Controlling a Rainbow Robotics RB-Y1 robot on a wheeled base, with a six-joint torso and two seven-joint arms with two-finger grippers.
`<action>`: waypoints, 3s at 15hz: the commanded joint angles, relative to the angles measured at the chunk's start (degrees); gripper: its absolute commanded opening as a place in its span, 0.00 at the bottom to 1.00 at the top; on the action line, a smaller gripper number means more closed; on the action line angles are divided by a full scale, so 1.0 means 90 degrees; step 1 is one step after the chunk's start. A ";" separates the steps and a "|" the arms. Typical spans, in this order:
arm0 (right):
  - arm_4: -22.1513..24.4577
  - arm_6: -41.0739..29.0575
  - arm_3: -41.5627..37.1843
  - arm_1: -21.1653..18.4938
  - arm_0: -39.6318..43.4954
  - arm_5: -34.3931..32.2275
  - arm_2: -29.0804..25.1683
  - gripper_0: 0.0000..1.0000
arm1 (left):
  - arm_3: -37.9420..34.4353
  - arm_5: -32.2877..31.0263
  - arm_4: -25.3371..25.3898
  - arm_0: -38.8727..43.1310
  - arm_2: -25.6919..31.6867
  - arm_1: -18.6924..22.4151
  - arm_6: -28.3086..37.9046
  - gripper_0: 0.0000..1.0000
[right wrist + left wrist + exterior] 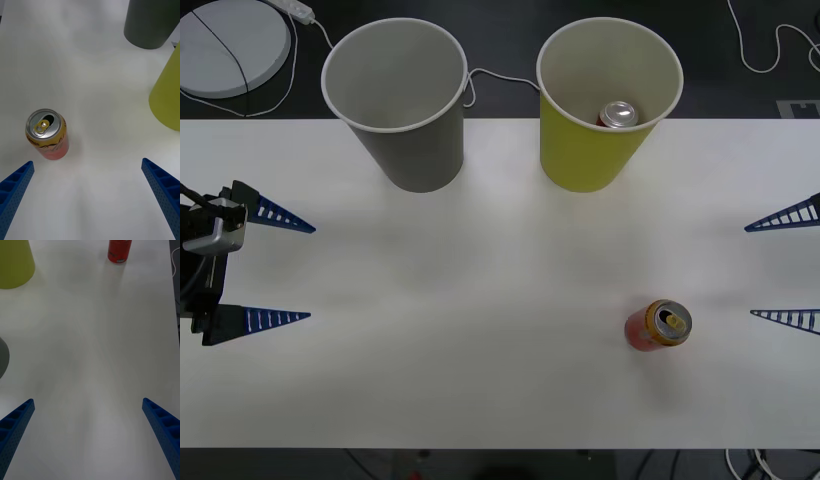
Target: Put the can into the green bin and the plastic bottle into the gray bin
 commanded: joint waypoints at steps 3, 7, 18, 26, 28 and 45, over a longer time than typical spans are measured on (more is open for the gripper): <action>0.0000 0.0000 0.0000 0.0000 0.0000 0.0000 0.0000 1.00 | 0.0000 0.0000 0.0000 0.0000 0.0000 0.0000 0.0000 1.00; -0.0898 0.0059 0.0352 -0.0537 0.0312 0.0000 0.0605 1.00 | 0.0000 0.0000 0.0000 0.0000 0.0000 0.0000 0.0000 1.00; -0.1709 0.2324 0.2119 -0.0664 0.0371 0.0000 0.0771 1.00 | 0.0000 0.0000 0.0000 0.0000 0.0000 0.0000 0.0000 1.00; -0.1768 0.3428 0.2949 -0.0147 0.0371 0.0000 0.0771 1.00 | 0.0000 0.0000 0.0000 0.0000 0.0000 0.0000 0.0000 1.00; -0.1768 0.3516 0.3154 0.0059 0.0361 0.0000 0.0781 1.00 | 0.0000 0.0000 0.0000 0.0000 0.0000 0.0000 0.0000 1.00; -0.1777 0.4238 0.5527 0.1543 -0.0430 0.0000 0.1025 1.00 | 0.0000 0.0000 0.0000 0.0000 0.0000 0.0000 0.0000 1.00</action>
